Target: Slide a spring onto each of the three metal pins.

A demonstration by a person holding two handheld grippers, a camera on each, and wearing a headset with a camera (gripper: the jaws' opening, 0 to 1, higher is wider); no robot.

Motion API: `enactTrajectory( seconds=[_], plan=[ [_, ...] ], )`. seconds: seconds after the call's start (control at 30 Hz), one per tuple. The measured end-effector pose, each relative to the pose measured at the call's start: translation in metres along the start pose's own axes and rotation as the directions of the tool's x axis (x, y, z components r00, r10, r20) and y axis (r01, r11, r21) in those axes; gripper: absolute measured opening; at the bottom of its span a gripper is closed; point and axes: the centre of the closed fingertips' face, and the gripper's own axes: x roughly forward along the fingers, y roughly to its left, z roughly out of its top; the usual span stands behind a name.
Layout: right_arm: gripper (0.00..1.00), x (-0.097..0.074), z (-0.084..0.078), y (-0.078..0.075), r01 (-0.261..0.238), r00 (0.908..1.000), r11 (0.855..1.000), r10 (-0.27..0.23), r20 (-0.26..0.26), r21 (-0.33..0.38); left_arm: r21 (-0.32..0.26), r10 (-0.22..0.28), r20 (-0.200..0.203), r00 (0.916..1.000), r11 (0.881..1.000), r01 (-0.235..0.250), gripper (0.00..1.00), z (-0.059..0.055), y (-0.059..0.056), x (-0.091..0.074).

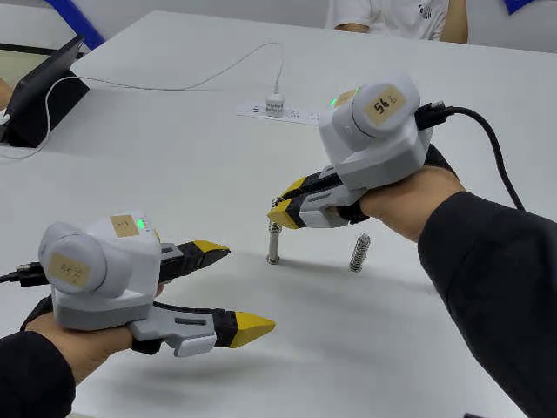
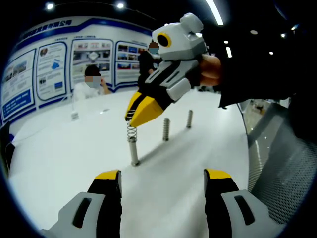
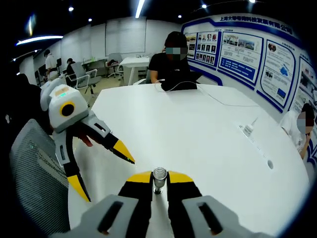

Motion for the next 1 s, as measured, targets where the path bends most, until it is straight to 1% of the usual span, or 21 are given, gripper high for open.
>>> enactTrajectory(
  seconds=[0.27, 0.53, 0.63, 1.0],
  plan=[
    [0.12, 0.007, -0.004, 0.003, -0.004, 0.9998, 1.000, 0.004, -0.017, 0.000, -0.002, 0.001, 0.000, 1.0000, 1.000, -0.001, 0.68, -0.001, 0.000, -0.001],
    [0.12, 0.016, -0.015, 0.004, -0.006, 0.9991, 1.000, 0.006, -0.042, 0.012, -0.003, 0.004, -0.001, 1.0000, 1.000, -0.004, 0.68, -0.001, 0.002, -0.002],
    [0.12, 0.022, -0.020, 0.003, -0.008, 0.9988, 1.000, 0.008, -0.049, 0.014, -0.005, 0.005, -0.003, 1.0000, 1.000, -0.005, 0.68, -0.002, 0.003, -0.002],
    [0.12, 0.027, -0.031, 0.006, -0.009, 0.9968, 1.000, 0.010, -0.079, 0.022, -0.007, 0.008, -0.006, 0.9999, 1.000, -0.008, 0.68, -0.003, 0.004, -0.001]
  ],
)
